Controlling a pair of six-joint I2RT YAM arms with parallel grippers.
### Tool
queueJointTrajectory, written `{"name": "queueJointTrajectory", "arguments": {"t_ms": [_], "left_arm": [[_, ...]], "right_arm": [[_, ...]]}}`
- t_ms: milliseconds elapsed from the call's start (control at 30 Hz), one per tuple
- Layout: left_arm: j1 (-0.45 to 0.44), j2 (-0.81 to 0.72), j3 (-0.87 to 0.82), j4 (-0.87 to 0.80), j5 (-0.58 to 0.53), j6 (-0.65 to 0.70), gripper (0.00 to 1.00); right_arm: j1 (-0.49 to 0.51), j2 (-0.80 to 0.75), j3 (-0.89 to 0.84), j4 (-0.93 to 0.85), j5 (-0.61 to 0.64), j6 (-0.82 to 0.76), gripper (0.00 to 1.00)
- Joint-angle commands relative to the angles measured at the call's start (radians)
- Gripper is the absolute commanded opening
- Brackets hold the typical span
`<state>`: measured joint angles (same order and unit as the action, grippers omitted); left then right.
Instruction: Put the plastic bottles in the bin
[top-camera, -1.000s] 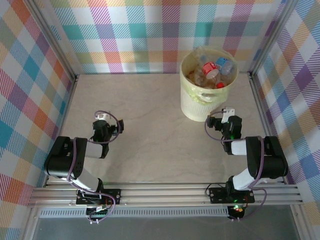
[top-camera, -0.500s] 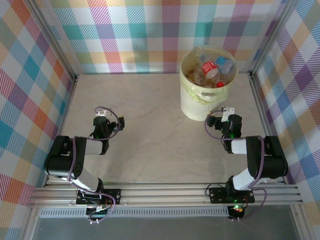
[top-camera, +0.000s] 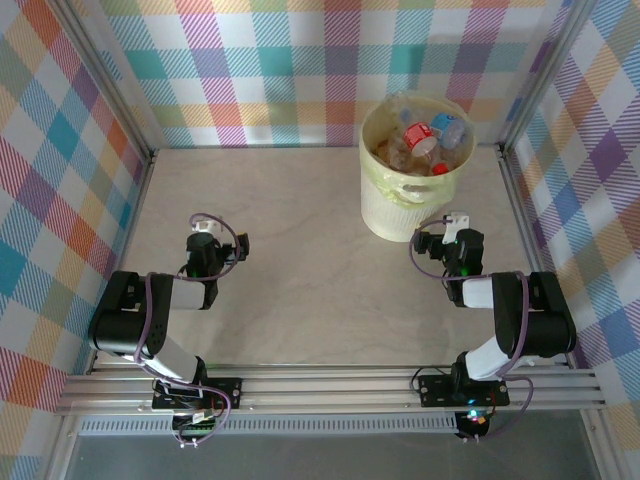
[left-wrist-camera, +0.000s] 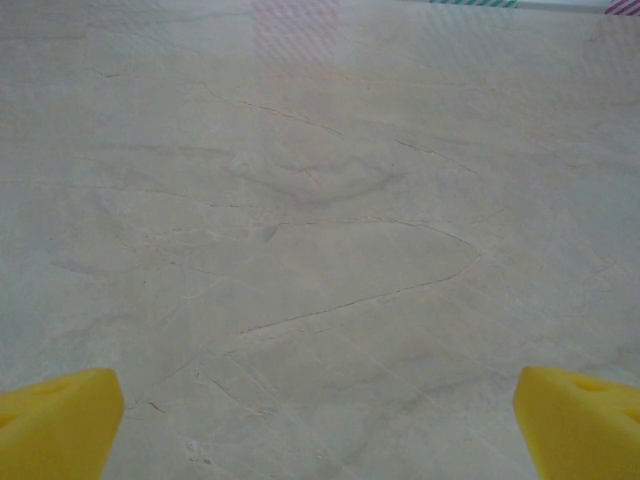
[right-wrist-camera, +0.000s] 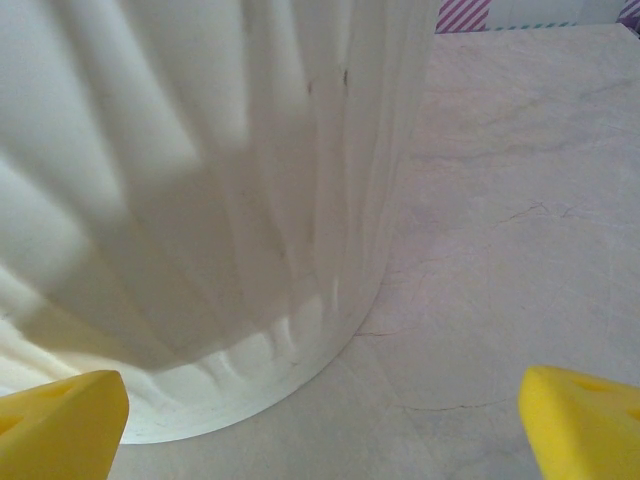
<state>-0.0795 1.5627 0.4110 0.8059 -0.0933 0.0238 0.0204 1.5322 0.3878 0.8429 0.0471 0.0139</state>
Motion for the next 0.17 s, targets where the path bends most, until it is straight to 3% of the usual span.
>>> {"name": "queueJointTrajectory", "arguments": {"t_ms": [0, 133], "left_arm": [[0.015, 0.002, 0.017, -0.013, 0.030, 0.015, 1.00], [0.015, 0.001, 0.015, -0.011, 0.030, 0.015, 1.00]], "right_arm": [[-0.005, 0.001, 0.017, -0.002, -0.017, 0.002, 1.00], [-0.006, 0.002, 0.017, -0.002, -0.018, 0.003, 1.00]]}}
